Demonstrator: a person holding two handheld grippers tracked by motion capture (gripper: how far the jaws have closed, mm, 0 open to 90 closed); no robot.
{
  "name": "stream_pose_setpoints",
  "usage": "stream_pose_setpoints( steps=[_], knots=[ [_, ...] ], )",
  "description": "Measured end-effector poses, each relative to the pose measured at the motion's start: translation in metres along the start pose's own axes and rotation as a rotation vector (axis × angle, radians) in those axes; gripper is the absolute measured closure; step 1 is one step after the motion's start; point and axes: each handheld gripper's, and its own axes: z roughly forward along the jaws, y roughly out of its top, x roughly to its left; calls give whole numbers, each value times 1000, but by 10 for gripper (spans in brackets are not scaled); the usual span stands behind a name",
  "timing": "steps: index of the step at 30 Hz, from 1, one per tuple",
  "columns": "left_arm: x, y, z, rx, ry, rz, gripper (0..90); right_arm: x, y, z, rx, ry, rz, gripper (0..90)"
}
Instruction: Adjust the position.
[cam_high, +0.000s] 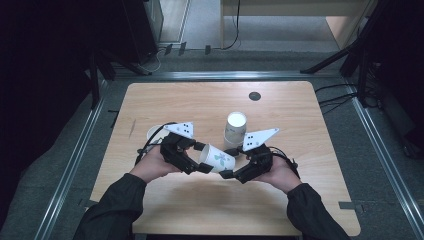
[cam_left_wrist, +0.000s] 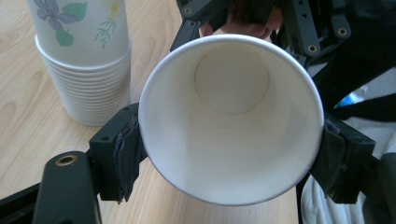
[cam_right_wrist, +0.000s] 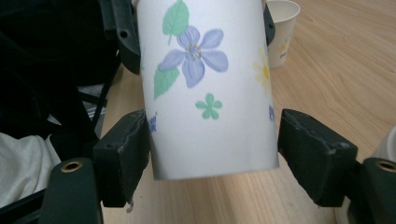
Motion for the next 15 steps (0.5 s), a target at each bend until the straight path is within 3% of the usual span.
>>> stream_pose_setpoints(
  steps=[6, 12, 15],
  knots=[
    [-1, 14, -7, 92, 53, 32, 215, -1, 0, 1, 6, -11, -2, 255],
    [-3, 29, -6, 197, 68, 64, 215, 0, 1, 4, 30, -29, -25, 253],
    [-5, 38, -8, 223, 83, 84, 216, 0, 2, 2, 23, -32, -23, 253]
  ],
)
